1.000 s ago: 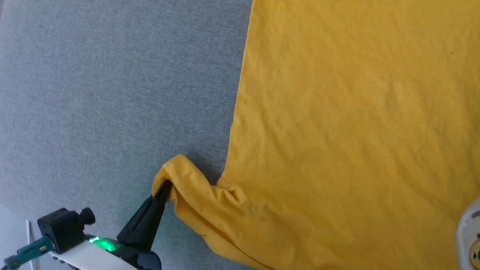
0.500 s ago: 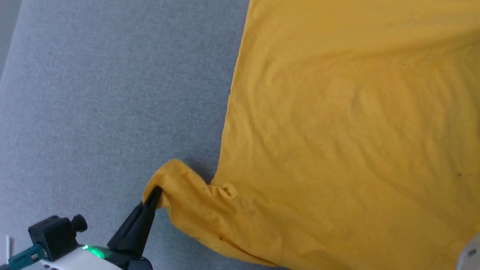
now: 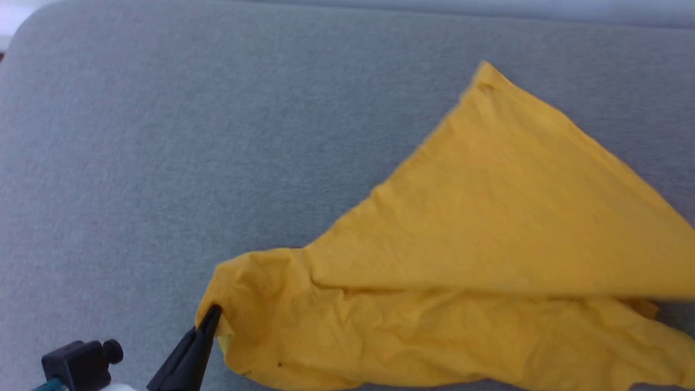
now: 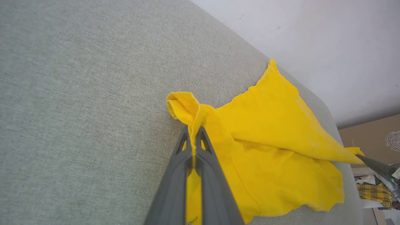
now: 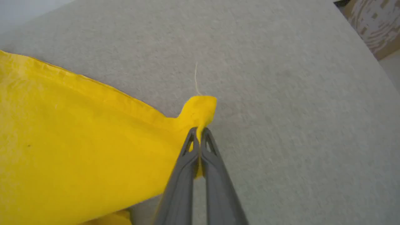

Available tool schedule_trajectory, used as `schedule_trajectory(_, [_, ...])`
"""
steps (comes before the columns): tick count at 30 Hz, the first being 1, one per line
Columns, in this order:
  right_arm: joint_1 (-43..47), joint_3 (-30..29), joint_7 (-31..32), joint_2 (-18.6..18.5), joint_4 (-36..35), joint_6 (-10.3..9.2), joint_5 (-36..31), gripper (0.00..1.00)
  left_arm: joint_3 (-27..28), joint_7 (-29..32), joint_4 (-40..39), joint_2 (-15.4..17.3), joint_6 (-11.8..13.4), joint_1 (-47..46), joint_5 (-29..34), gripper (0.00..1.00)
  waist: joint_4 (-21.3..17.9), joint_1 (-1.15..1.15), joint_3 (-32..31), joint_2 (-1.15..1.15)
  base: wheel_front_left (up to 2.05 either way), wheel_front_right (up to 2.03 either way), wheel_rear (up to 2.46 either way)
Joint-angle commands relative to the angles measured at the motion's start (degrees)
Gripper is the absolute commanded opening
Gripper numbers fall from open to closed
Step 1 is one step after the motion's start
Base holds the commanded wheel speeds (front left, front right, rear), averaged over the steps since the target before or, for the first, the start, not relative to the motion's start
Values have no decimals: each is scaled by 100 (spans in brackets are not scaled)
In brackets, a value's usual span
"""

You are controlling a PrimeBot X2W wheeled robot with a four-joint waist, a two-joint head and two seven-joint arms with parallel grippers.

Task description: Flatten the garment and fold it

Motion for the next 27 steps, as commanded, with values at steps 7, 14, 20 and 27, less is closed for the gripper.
schedule_trajectory(7, [1679, -414, -876, 13, 1236, -5, 1360, 0, -28, 43, 62, -22, 103, 201, 41, 0, -828, 2, -736, 0, 0, 0, 0])
schedule_trajectory(14, [1561, 248, -1894, 14, 1374, -5, 1446, 100, -101, 122, 43, -5, 144, 186, 68, 0, -919, 2, -919, 0, 0, 0, 0])
schedule_trajectory(20, [1092, 579, -1632, 14, 88, -5, 1155, 100, -209, 170, 16, -9, 130, 100, 81, 0, -764, 2, -915, 0, 0, 0, 0])
schedule_trajectory(27, [-175, 1617, -673, -35, -845, -5, 466, 100, -351, 169, -1, -16, 52, -150, 112, 0, -423, 2, -584, 0, 0, 0, 0])
